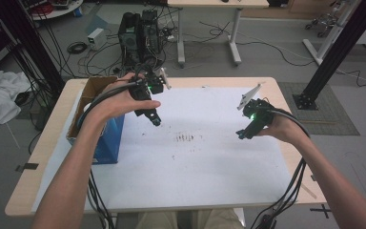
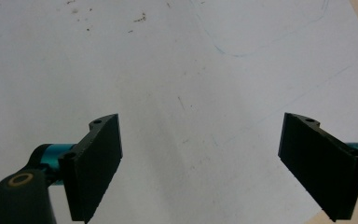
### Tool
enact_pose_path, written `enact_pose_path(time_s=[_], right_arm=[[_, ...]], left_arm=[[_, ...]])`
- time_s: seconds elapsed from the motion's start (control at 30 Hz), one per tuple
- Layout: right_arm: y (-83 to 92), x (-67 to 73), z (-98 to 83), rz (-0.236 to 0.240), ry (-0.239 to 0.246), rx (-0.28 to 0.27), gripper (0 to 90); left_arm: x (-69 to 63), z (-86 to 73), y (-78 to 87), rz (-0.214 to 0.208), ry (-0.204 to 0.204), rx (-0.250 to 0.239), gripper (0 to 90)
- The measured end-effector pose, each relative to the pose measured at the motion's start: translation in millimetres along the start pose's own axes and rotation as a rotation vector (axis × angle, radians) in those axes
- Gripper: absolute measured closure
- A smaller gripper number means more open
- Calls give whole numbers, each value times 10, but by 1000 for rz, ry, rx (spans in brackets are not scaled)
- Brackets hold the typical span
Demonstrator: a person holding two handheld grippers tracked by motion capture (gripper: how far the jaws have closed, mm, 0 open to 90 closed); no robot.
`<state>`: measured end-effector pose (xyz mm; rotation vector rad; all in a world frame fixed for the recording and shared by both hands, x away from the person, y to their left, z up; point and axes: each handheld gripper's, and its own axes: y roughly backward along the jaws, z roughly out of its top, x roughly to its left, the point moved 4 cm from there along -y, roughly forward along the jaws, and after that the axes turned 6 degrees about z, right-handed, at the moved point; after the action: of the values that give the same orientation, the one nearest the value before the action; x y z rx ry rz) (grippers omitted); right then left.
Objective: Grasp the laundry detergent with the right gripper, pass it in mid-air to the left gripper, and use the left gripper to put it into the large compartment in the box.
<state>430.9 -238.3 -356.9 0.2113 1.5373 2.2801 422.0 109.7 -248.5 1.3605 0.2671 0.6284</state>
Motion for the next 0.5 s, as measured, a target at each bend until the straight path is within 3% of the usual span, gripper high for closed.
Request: enact_pose_path(time_s=[0.07, 0.17, 0.2, 0.23, 0.27, 0.4, 0.43, 0.47, 0.5], right_arm=[[2, -1, -4, 1, -5, 2, 127], [14, -13, -14, 0, -8, -5, 127], [15, -13, -13, 0, -10, -6, 127], [11, -4, -13, 2, -10, 0, 127], [7, -6, -9, 1, -6, -3, 127], [28, -12, -18, 0, -12, -6, 127], [33, -12, -20, -1, -13, -6, 127], [15, -14, -14, 0, -7, -5, 127], [35, -13, -20, -1, -12, -7, 127]], left_arm=[[-287, 187, -265, -74, -135, -21, 256], [-360, 210, -372, -94, -154, -18, 256], [-262, 180, -238, -68, -124, -21, 256], [-244, 173, -222, -62, -112, -25, 256], [-401, 220, -433, -108, -168, -16, 256], [-446, 238, -499, -111, -180, -17, 256], [-351, 208, -357, -92, -150, -20, 256], [-453, 241, -506, -112, -184, -16, 256], [-372, 213, -392, -96, -158, -16, 256]])
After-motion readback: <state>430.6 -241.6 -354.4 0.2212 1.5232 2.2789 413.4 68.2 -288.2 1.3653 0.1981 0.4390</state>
